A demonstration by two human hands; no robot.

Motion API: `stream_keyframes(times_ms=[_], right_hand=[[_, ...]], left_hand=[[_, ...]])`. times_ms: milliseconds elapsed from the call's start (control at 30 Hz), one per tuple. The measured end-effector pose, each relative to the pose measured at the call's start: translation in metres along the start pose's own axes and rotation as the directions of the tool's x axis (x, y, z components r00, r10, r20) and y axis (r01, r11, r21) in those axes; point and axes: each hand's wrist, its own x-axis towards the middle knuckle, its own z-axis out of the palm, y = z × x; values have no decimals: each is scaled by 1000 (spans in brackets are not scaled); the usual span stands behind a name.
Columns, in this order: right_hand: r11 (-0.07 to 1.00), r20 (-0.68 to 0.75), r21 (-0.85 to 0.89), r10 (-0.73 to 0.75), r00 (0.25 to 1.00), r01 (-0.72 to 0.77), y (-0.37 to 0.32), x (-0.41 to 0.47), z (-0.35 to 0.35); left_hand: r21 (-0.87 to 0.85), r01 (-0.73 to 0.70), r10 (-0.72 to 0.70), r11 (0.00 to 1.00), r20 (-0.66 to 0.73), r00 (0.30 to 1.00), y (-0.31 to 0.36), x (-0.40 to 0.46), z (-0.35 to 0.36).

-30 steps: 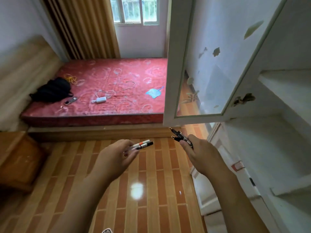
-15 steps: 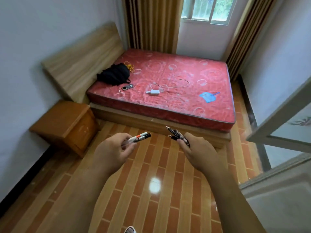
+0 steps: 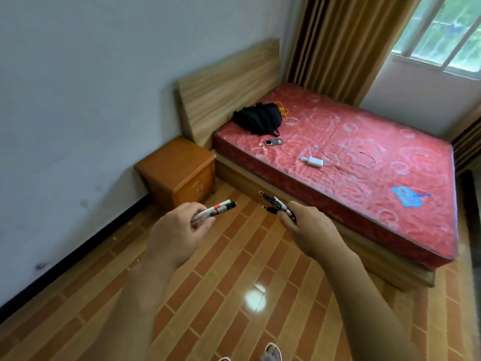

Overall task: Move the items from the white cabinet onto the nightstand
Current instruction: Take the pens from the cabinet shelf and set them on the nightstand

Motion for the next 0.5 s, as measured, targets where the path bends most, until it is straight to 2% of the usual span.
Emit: stream_keyframes(times_ms=[233, 500], right_hand=[[994, 62, -16, -111, 992, 112, -62, 82, 26], [975, 78, -36, -218, 973, 221, -122, 216, 52]], left_hand=[[76, 122, -117, 990, -70, 991, -71, 22, -34], [191, 188, -167, 963, -124, 978, -154, 105, -52]])
